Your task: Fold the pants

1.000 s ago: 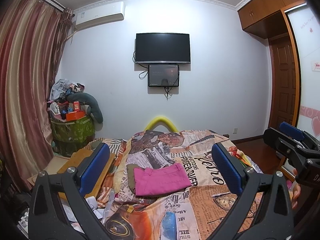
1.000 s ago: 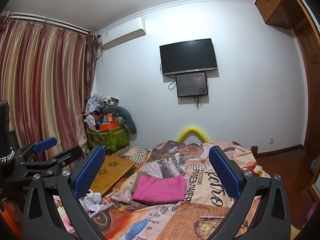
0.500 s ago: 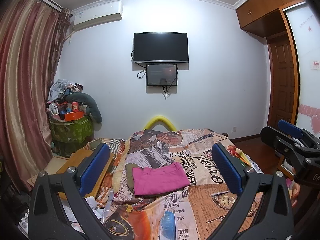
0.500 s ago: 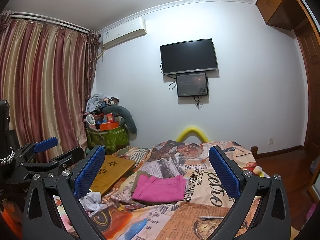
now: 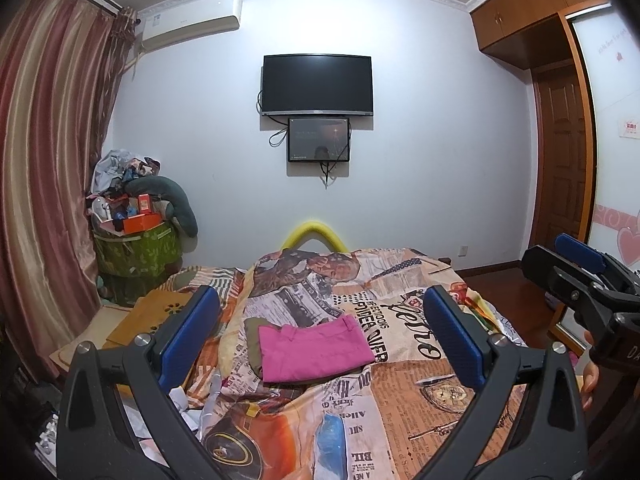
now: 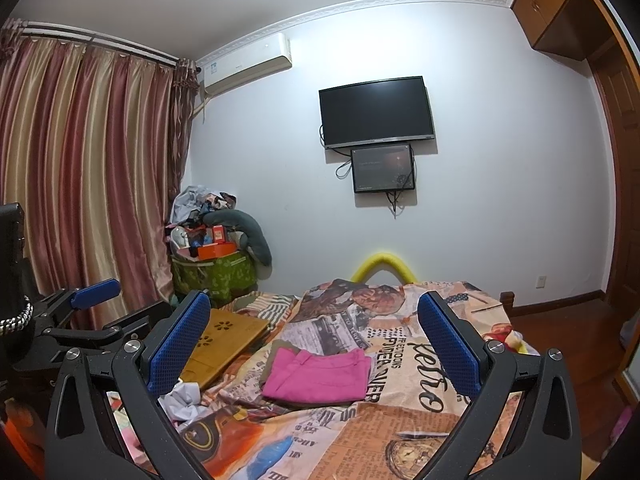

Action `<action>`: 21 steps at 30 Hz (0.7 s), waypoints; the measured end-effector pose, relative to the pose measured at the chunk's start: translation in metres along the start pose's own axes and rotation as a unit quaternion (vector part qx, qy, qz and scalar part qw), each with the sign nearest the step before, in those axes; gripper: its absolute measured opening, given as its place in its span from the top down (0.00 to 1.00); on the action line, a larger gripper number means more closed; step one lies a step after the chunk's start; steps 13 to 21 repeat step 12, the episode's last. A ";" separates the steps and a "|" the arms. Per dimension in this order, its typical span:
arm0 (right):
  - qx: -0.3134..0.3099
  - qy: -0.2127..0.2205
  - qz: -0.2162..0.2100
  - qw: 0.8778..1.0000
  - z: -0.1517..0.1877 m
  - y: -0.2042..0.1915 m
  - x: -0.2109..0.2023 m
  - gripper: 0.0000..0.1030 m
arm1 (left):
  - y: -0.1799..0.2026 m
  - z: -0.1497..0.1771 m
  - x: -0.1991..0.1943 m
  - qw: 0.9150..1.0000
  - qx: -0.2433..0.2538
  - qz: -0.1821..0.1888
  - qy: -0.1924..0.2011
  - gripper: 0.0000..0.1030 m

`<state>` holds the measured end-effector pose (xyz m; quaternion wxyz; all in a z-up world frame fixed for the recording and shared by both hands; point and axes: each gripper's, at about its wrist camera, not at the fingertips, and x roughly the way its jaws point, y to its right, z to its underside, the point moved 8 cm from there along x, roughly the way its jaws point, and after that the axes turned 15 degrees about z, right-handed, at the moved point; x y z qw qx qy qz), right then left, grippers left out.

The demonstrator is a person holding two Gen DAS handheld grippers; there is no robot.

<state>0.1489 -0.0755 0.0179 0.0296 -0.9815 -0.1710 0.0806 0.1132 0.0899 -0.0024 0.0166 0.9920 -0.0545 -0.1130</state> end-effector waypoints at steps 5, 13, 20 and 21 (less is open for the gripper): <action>0.000 -0.003 0.002 1.000 0.002 0.000 0.000 0.00 | 0.003 0.002 0.002 1.000 0.003 0.004 -0.006 0.00; 0.000 -0.007 0.003 1.000 0.005 0.001 0.001 0.00 | 0.004 0.002 0.003 1.000 -0.001 0.009 -0.008 0.00; 0.000 -0.007 0.003 1.000 0.005 0.001 0.001 0.00 | 0.004 0.002 0.003 1.000 -0.001 0.009 -0.008 0.00; 0.000 -0.007 0.003 1.000 0.005 0.001 0.001 0.00 | 0.004 0.002 0.003 1.000 -0.001 0.009 -0.008 0.00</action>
